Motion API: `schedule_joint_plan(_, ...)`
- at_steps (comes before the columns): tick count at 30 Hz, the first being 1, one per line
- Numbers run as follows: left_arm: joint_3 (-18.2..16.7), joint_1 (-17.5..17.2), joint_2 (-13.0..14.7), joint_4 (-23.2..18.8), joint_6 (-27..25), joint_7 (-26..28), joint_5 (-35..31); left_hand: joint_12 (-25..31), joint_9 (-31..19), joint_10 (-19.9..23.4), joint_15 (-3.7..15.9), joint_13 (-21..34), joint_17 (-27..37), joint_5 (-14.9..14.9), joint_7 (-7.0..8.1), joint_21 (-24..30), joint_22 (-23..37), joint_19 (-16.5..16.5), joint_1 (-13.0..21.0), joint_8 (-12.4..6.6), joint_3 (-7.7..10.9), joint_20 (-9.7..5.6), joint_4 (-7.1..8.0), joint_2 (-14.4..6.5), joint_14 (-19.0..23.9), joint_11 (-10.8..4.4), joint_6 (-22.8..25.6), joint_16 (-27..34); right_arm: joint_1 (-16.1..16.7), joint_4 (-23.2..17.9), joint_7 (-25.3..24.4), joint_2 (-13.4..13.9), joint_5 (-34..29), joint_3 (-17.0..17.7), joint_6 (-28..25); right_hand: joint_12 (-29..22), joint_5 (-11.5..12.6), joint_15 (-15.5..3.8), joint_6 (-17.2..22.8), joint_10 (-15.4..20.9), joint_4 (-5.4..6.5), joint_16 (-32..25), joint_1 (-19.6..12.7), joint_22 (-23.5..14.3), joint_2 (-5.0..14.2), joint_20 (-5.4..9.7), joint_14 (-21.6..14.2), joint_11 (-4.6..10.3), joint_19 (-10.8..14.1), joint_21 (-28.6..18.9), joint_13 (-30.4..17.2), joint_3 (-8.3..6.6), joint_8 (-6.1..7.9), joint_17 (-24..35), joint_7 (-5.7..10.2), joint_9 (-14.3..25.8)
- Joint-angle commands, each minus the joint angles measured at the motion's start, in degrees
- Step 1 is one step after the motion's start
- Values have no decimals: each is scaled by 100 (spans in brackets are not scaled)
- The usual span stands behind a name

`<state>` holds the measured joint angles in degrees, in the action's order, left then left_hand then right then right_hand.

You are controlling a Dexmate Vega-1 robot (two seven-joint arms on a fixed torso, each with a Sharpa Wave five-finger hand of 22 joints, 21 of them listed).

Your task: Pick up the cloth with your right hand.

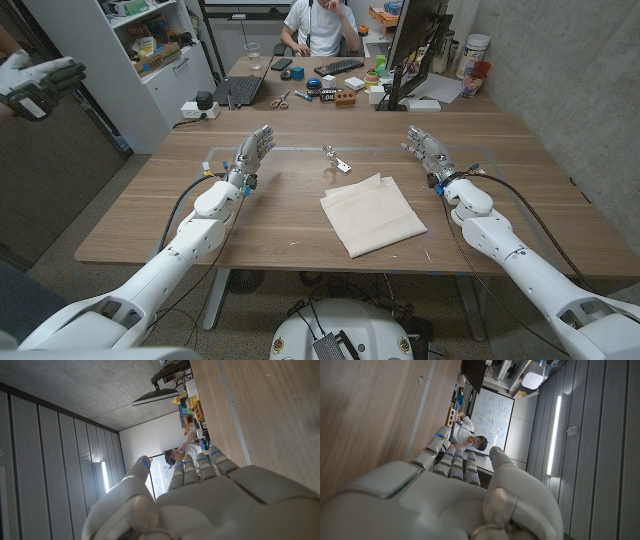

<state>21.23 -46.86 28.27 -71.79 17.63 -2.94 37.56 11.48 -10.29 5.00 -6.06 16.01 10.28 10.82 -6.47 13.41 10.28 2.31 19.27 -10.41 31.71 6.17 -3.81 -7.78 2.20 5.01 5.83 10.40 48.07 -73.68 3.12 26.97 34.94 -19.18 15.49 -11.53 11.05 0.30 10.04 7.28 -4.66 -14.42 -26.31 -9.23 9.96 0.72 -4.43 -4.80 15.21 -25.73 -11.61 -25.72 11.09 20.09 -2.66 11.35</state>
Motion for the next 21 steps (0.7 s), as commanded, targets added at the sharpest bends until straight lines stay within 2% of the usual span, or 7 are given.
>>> schedule_joint_plan(1,3,89,-62,217,102,-108,19,39,-22,7,-58,8,31,28,-54,20,11,5,46,-41,36,46,4,-5,-7,46,7,40,157,-91,361,-477,-574,666,-343,-25,41,-10,29,52,-4,-33,-74,-30,15,-3,-49,2,43,-10,-10,-36,21,11,4,23)
schedule_joint_plan(9,14,135,-85,275,84,-112,17,41,-22,7,-52,-6,32,28,-47,12,11,7,41,-41,39,49,-1,-6,-6,50,6,41,251,-192,499,-738,-988,978,-319,-27,42,-14,28,61,-4,-35,-73,-31,15,-4,-53,1,48,8,-8,-34,20,9,10,19)
schedule_joint_plan(11,7,170,-122,341,116,-170,56,43,-22,8,-52,-11,32,28,-49,8,11,6,39,-41,39,52,-2,-7,-6,43,7,41,351,-287,444,-800,-1138,1045,-88,-30,43,-26,33,68,-7,-34,-75,-31,12,-1,-54,-3,52,14,-7,-34,22,6,11,18)
schedule_joint_plan(15,30,257,-135,405,101,-199,29,43,-22,7,-51,-17,32,28,-51,5,11,7,37,-43,41,52,-4,-8,-6,45,11,41,507,-502,583,-787,-1183,1174,-35,-42,45,-32,78,102,-21,-42,-90,-31,9,1,-80,-9,57,29,-5,-38,39,-1,0,15)
schedule_joint_plan(21,49,328,-76,332,54,-212,-29,43,-22,3,-55,-26,32,28,-52,0,11,9,33,-43,43,51,-7,-9,-10,39,12,41,969,-940,651,-831,-1210,1372,233,-49,46,-32,87,128,-41,-51,-111,-32,5,-4,-115,-5,60,49,-3,-44,40,-12,-6,11)
